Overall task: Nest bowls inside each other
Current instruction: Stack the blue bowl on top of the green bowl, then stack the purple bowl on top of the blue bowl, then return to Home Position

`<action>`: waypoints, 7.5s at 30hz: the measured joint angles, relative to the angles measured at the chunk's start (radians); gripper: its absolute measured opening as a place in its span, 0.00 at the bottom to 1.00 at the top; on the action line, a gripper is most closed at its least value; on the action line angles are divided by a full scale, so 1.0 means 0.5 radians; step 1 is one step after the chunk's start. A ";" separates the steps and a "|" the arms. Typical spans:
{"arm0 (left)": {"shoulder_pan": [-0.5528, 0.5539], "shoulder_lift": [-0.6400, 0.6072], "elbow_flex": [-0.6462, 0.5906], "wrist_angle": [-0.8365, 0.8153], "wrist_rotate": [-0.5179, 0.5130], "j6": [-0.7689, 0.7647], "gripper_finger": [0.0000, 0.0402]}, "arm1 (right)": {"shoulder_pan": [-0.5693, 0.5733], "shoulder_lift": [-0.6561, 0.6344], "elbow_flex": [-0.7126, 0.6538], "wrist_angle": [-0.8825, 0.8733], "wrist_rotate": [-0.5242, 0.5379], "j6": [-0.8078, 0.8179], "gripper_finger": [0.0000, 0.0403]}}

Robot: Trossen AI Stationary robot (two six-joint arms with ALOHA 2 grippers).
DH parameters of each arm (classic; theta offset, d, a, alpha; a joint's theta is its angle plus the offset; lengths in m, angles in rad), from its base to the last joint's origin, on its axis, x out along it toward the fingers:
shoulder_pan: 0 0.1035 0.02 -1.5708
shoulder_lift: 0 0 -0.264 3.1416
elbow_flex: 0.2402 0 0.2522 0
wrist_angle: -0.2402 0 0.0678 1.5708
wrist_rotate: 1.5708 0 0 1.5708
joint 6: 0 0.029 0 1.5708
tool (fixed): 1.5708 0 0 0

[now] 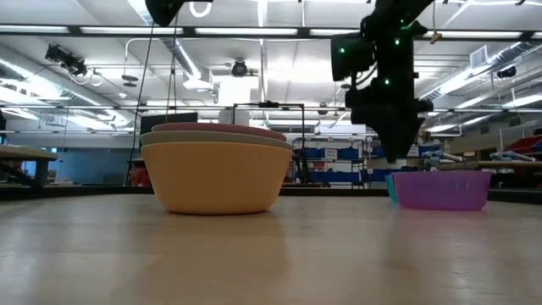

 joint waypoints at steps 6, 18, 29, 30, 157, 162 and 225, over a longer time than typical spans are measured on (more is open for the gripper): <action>0.000 -0.018 0.000 -0.005 -0.016 0.009 0.29 | -0.048 0.000 -0.154 0.216 -0.083 -0.041 0.42; 0.000 -0.018 0.000 -0.005 -0.076 0.049 0.29 | -0.054 0.000 -0.409 0.714 -0.163 -0.042 0.40; 0.000 -0.018 0.000 -0.003 -0.111 0.055 0.29 | -0.164 -0.001 -0.483 0.885 -0.160 -0.281 0.03; 0.000 -0.018 0.000 -0.003 -0.116 0.055 0.29 | -0.175 -0.001 -0.483 0.910 -0.149 -0.309 0.02; 0.003 -0.231 -0.002 0.453 -0.519 0.557 0.29 | 0.957 -0.076 -0.383 0.513 -0.323 0.242 0.42; 0.003 -0.231 -0.002 0.452 -0.519 0.557 0.29 | 0.909 -0.076 -0.575 0.716 -0.305 0.219 0.42; 0.003 -0.231 -0.002 0.594 -0.691 0.670 0.29 | 0.772 0.356 0.220 2.008 -0.870 -0.690 0.21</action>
